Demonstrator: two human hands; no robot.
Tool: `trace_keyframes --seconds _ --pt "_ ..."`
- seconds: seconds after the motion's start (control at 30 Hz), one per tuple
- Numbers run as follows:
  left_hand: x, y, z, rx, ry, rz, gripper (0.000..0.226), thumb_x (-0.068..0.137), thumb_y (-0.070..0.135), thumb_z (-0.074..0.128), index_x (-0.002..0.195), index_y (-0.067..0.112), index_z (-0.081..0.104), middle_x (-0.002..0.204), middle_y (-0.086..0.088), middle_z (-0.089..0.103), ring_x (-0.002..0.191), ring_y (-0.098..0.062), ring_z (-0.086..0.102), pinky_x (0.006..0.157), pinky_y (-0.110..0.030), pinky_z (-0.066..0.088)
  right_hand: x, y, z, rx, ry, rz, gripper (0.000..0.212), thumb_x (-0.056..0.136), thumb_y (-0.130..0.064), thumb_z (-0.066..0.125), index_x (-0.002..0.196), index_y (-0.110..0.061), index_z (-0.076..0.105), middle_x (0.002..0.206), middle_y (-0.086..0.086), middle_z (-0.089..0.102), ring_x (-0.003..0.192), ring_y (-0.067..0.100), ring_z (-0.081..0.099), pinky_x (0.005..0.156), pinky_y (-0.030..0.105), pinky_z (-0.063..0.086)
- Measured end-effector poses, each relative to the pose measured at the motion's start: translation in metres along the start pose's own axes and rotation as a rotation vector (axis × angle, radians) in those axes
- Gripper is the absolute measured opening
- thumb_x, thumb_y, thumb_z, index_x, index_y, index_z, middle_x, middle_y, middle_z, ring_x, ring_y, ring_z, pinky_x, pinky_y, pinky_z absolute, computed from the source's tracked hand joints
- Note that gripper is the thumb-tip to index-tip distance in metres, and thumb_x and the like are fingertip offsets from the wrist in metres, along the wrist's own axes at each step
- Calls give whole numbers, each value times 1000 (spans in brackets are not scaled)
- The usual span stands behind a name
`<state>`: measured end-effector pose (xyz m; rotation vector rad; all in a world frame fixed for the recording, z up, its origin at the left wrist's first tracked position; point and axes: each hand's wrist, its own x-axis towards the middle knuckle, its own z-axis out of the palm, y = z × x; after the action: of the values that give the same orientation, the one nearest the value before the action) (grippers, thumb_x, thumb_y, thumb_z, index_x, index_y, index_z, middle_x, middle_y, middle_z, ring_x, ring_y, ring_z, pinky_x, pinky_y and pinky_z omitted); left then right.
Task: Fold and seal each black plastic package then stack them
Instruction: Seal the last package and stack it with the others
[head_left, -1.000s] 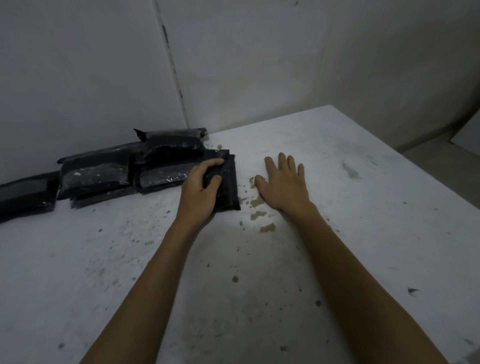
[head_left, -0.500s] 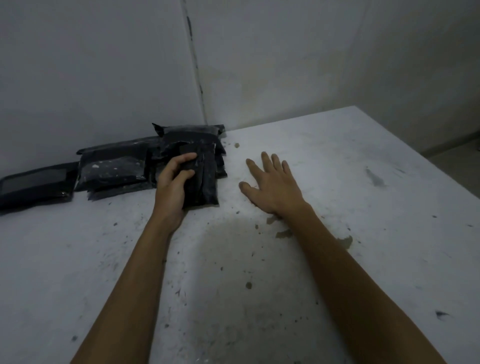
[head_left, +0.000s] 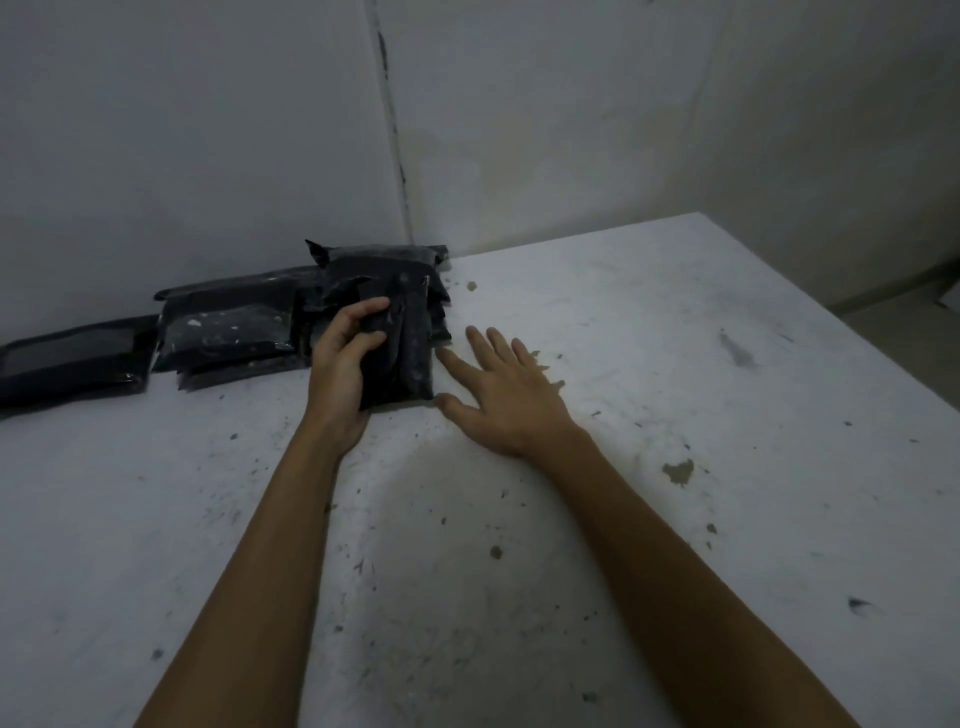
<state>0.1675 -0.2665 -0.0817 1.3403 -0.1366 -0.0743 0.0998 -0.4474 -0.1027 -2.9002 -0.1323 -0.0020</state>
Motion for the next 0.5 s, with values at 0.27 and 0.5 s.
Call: trace_keyframes --seconds 0.27,0.5 --pt "-27 2 -8 34 -15 15 40 98 -6 46 113 21 71 123 0 71 114 -20 67 90 -31 57 -23 -11 4 33 18 -16 63 106 -57 31 163 -35 19 173 4 3 159 25 0 126 42 -4" --pt "-91 9 -21 126 -5 44 38 98 -6 48 110 22 71 121 -1 69 110 -17 66 82 -24 55 -74 -31 7 52 64 45 64 105 -57 34 163 -30 24 172 7 11 158 25 5 127 43 1"
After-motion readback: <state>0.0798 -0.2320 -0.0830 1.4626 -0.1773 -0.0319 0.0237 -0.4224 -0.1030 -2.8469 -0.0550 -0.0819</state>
